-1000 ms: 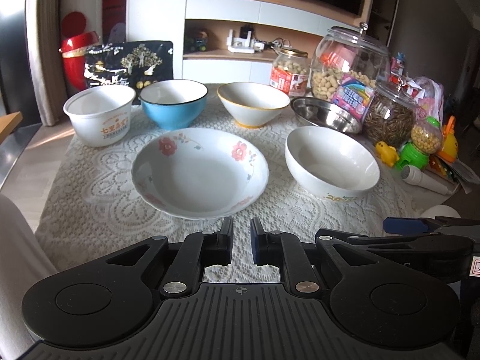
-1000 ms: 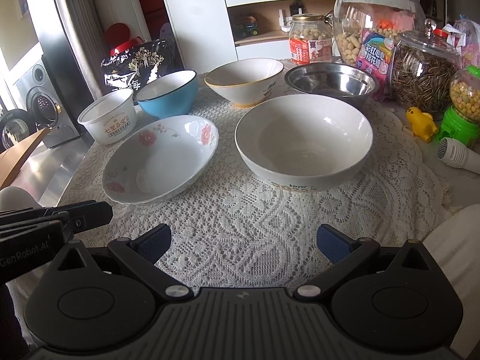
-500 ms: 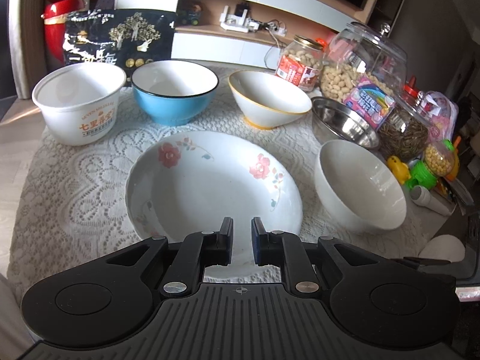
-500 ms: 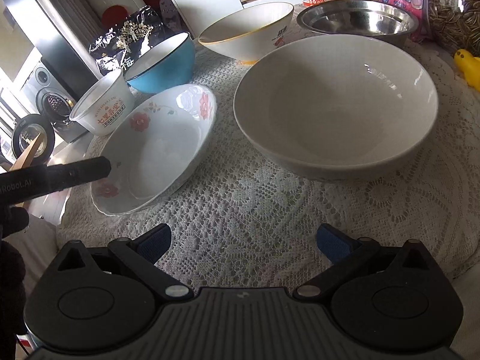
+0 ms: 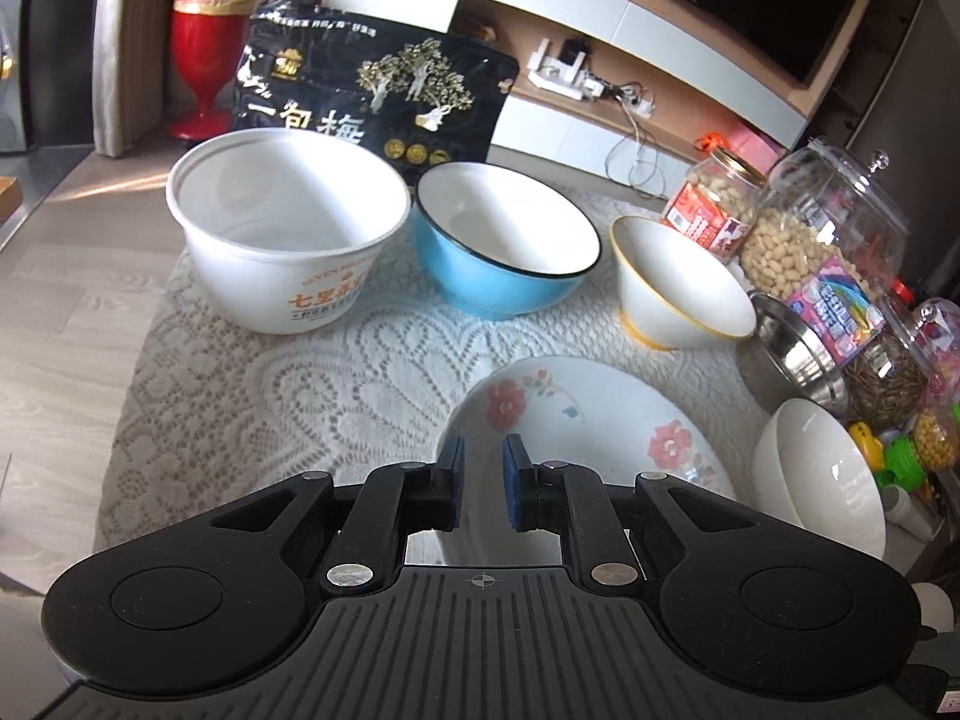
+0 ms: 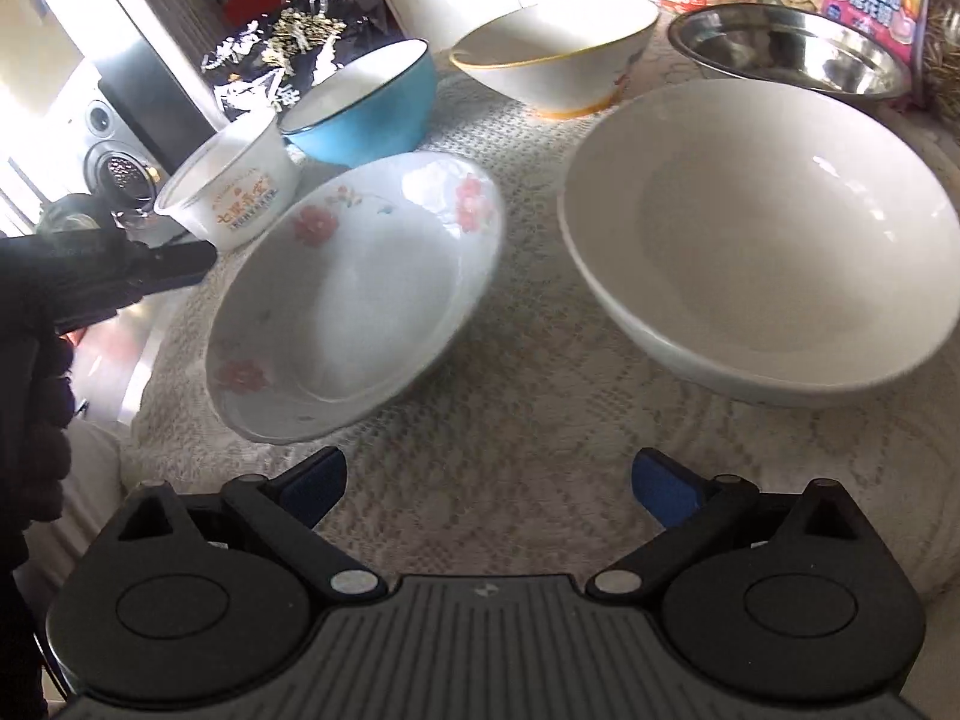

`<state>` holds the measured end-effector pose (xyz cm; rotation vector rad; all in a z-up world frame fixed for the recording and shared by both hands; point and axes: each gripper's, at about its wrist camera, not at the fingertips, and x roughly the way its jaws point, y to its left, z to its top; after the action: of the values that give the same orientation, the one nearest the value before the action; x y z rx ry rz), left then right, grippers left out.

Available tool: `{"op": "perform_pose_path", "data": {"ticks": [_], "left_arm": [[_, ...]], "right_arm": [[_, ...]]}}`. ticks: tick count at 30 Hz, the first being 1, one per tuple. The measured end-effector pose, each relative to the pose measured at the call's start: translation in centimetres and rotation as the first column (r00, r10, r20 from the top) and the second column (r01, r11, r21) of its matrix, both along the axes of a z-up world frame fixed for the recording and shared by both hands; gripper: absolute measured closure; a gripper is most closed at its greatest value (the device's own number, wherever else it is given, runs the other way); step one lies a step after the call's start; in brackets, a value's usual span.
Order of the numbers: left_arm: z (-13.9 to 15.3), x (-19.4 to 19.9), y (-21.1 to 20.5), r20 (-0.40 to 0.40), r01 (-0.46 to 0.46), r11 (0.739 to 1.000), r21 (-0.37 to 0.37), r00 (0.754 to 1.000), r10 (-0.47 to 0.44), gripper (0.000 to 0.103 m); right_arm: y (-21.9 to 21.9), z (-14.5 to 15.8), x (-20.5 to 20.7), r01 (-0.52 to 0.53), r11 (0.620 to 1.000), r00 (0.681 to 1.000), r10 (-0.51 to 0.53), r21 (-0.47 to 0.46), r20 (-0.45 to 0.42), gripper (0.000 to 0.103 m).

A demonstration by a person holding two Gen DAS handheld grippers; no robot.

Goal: Organize plates and bowls
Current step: 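Move the left gripper toward the large plain white bowl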

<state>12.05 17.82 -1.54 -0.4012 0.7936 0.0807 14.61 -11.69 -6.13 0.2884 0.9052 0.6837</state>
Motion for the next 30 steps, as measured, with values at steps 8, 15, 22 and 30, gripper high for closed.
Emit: {"op": "perform_pose_path", "data": {"ticks": [8,15,22,30], "left_arm": [[-2.0,0.6,2.3,-0.074,-0.052,0.997,-0.055,0.996,0.048,0.088],[-3.3,1.5,2.2,-0.101,-0.054,0.994,-0.095,0.994,0.045,0.088],[-4.5,1.6,1.0,-0.159,-0.004,0.994,-0.108,0.987,-0.013,0.088],[-5.3,1.6,0.7,-0.168,0.017,0.987,-0.163,0.985,-0.044,0.083]], "right_arm": [[4.5,2.4,-0.8,-0.134,0.989,0.979,0.142,-0.065,0.143,0.026],[2.6,7.2,1.5,-0.123,0.99,0.944,0.138,-0.071,0.301,0.026],[7.2,7.5,8.4,-0.095,0.947,0.948,0.18,-0.306,0.264,0.046],[10.2,5.4,11.6,-0.121,0.937,0.978,0.17,-0.327,0.124,0.044]]}}
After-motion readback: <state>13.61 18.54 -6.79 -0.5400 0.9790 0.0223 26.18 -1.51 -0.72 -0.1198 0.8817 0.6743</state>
